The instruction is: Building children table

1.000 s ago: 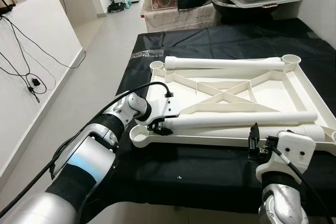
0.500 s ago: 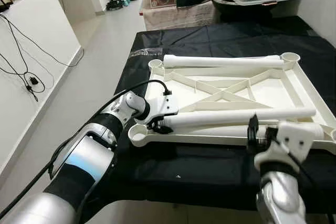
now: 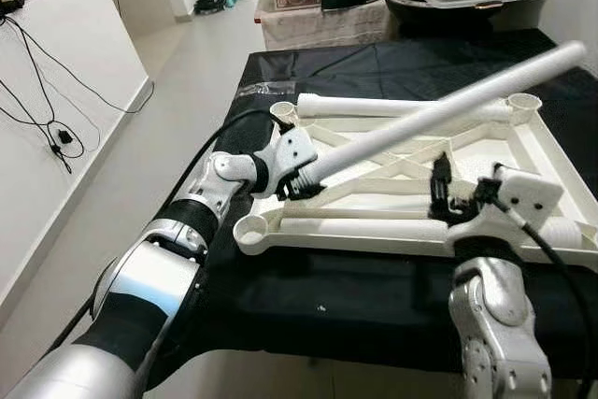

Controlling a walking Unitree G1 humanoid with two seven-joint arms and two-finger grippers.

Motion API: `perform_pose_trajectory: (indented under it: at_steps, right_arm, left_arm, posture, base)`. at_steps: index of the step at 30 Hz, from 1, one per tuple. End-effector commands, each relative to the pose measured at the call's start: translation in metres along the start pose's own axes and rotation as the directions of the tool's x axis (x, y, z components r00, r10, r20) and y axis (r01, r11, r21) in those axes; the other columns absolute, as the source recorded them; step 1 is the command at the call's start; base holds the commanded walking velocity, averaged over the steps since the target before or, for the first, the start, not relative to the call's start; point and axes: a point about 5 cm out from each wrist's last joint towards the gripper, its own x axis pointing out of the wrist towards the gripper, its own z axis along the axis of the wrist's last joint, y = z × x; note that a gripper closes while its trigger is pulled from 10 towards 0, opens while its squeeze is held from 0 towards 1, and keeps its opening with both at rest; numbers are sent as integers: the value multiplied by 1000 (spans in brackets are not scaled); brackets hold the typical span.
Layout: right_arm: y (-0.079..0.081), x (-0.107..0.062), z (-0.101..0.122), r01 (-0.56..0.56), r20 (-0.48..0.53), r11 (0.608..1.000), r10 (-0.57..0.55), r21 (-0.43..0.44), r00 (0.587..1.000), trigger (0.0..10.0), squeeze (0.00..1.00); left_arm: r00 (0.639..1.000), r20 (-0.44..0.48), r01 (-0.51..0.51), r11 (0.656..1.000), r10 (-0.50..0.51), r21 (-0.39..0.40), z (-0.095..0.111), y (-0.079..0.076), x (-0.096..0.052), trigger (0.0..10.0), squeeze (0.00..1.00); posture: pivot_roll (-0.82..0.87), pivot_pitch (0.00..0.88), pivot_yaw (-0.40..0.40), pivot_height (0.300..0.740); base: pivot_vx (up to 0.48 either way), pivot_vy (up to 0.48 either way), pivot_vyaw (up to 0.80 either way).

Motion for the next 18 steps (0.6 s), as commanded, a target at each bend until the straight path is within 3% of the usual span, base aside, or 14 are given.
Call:
perform_pose_trajectory:
  at_steps: [1,2,3,6,10,11,12,13,15,17,18]
  right_arm:
    - [3,2,-2,-37,-13,996,38,80,999,10000,514]
    - [3,2,-2,-37,-13,996,38,80,999,10000,514]
    - [6,4,-2,-78,-14,988,81,135,997,10000,1000]
    - [18,6,-2,-208,-17,925,225,317,974,10000,1000]
    - [18,8,-3,-220,-18,916,240,337,971,10000,1000]
    - [20,9,-1,-235,-9,902,255,362,967,10000,0]
    - [20,9,-1,-235,-9,902,255,362,967,10000,0]
    - [25,10,3,-284,23,860,303,424,953,10000,0]
    - [25,10,3,-284,23,860,303,424,953,10000,0]
    - [33,9,11,-369,69,797,385,479,920,10000,0]
    - [33,9,11,-369,69,797,385,479,920,10000,0]
  left_arm:
    - [995,64,-81,996,83,-21,1,3,-3,10000,0]
    - [995,64,-81,996,83,-21,1,3,-3,10000,0]
    - [987,108,-117,992,121,-44,0,1,-4,10000,0]
    - [957,271,-101,994,105,-31,7,-17,-7,10000,0]
    - [949,298,-96,994,106,-50,9,-20,-7,10000,0]
    - [945,318,-71,997,80,-41,9,-27,-7,10000,0]
    - [945,318,-71,997,80,-41,9,-27,-7,10000,0]
    - [941,335,-39,998,51,-42,7,-39,-8,10000,0]
    - [941,335,-39,998,51,-42,7,-39,-8,10000,0]
    - [935,355,-2,998,23,-60,3,-55,-10,10000,0]
    - [935,355,-2,998,23,-60,3,-55,-10,10000,0]
  posture:
    - [85,0,48,740]
    - [85,0,48,740]
    - [84,0,45,740]
    - [85,0,28,740]
    - [86,0,26,740]
    - [88,0,19,740]
    - [88,0,19,740]
    - [88,0,6,740]
    - [88,0,6,740]
    - [84,0,3,740]
    - [84,0,3,740]
  base:
    - [0,0,0]
    - [0,0,0]
    - [0,0,0]
    - [0,0,0]
    - [0,0,0]
    - [0,0,0]
    - [0,0,0]
    - [0,0,0]
    - [0,0,0]
    - [0,0,0]
    - [0,0,0]
